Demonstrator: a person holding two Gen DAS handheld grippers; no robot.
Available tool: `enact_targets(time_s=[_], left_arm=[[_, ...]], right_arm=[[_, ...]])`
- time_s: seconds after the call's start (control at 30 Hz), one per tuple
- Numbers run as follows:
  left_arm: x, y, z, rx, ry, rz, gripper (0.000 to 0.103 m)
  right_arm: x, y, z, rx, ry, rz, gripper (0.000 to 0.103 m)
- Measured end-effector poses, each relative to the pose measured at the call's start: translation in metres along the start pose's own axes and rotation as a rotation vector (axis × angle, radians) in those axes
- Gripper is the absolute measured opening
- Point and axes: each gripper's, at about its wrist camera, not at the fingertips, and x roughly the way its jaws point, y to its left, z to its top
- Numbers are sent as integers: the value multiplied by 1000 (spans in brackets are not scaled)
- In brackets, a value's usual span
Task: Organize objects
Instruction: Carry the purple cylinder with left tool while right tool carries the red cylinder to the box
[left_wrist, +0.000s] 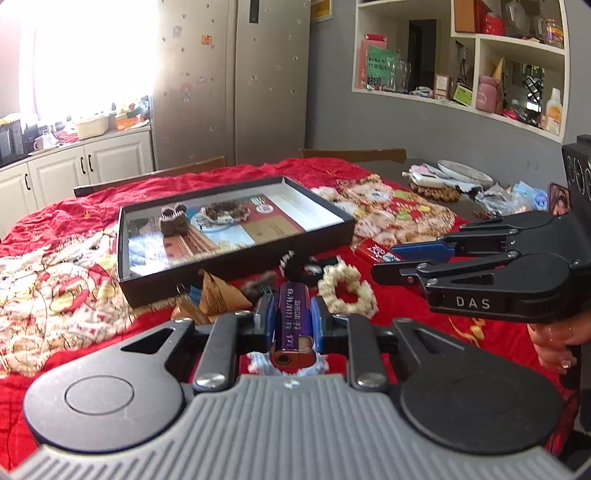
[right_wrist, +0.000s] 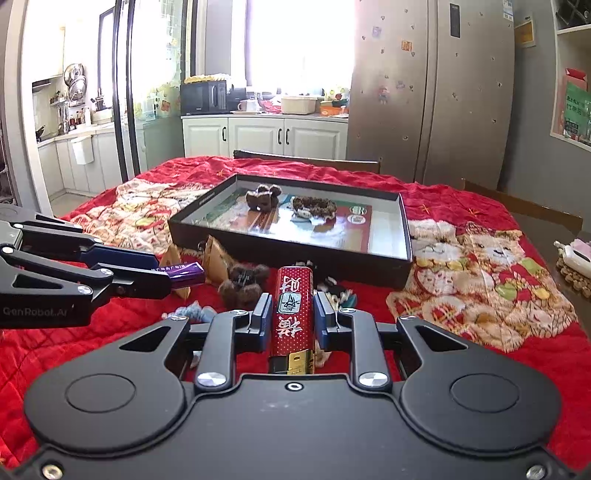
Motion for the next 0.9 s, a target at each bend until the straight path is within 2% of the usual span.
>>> enact_targets(time_s=[0.47,0.9], left_arm=[[23,36,39,-56,-70,85,23],[80,91,60,-114,-41,215,23]], right_arm=[[38,-12,45,9,-12,22,23],[99,-39,90,12,-33,2,23]])
